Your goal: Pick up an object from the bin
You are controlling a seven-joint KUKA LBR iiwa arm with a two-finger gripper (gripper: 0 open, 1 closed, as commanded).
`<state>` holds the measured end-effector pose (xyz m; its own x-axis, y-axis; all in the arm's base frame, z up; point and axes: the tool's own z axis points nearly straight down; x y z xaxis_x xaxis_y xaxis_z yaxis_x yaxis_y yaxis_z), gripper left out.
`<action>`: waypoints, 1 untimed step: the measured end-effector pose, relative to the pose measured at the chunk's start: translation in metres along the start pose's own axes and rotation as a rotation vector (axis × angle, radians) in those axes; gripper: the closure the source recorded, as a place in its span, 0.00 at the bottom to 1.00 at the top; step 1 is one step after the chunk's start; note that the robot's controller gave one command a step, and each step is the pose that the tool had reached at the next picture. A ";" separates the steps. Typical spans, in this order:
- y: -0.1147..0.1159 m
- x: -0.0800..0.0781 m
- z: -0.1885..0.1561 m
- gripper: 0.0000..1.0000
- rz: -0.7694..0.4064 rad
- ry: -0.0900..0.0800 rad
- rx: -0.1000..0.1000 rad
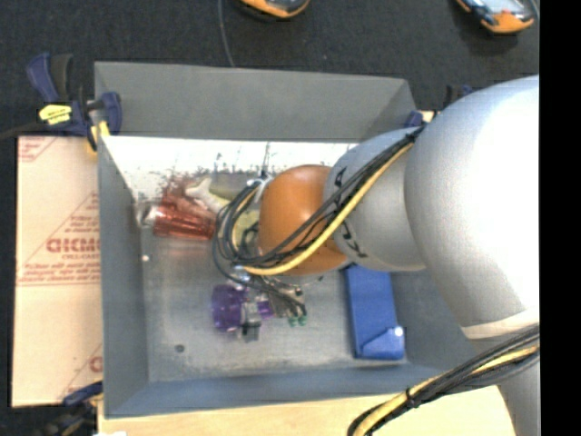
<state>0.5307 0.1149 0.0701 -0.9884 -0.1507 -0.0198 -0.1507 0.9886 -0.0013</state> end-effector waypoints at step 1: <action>-0.003 0.006 -0.074 1.00 0.048 0.005 0.000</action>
Offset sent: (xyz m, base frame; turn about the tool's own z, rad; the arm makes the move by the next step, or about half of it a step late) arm -0.0161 -0.0125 0.1926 0.0381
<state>0.5237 0.1105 0.1438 -0.9946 -0.1031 -0.0145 -0.1031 0.9947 0.0000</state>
